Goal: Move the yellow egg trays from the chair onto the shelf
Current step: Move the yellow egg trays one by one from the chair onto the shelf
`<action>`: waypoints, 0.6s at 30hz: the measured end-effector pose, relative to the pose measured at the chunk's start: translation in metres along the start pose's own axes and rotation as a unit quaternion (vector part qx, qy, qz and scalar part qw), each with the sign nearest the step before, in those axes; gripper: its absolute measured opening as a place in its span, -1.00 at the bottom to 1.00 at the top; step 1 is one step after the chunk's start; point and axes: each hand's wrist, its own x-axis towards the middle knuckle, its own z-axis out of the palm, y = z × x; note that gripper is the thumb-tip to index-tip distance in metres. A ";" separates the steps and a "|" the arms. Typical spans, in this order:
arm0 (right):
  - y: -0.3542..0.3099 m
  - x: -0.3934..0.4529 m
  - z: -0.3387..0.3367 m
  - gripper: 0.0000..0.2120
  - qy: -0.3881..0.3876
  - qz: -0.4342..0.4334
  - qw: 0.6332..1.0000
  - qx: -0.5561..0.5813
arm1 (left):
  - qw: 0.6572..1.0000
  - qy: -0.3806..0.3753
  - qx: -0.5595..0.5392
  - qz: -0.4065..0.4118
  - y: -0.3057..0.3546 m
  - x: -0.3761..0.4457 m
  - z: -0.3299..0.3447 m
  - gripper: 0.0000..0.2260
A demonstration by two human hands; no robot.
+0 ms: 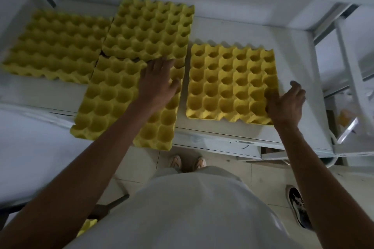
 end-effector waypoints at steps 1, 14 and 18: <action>-0.004 -0.010 -0.002 -0.40 0.028 -0.084 0.995 -0.049 | 0.999 -0.010 0.034 -0.005 -0.011 -0.001 0.010 -0.44; -0.088 0.008 0.062 -0.30 -0.166 -0.271 0.927 -0.200 | 0.998 -0.016 0.060 -0.033 -0.029 -0.006 0.033 -0.32; -0.133 0.050 0.077 -0.27 -0.260 -0.220 0.912 -0.227 | 0.997 -0.019 0.059 -0.034 -0.029 -0.004 0.031 -0.32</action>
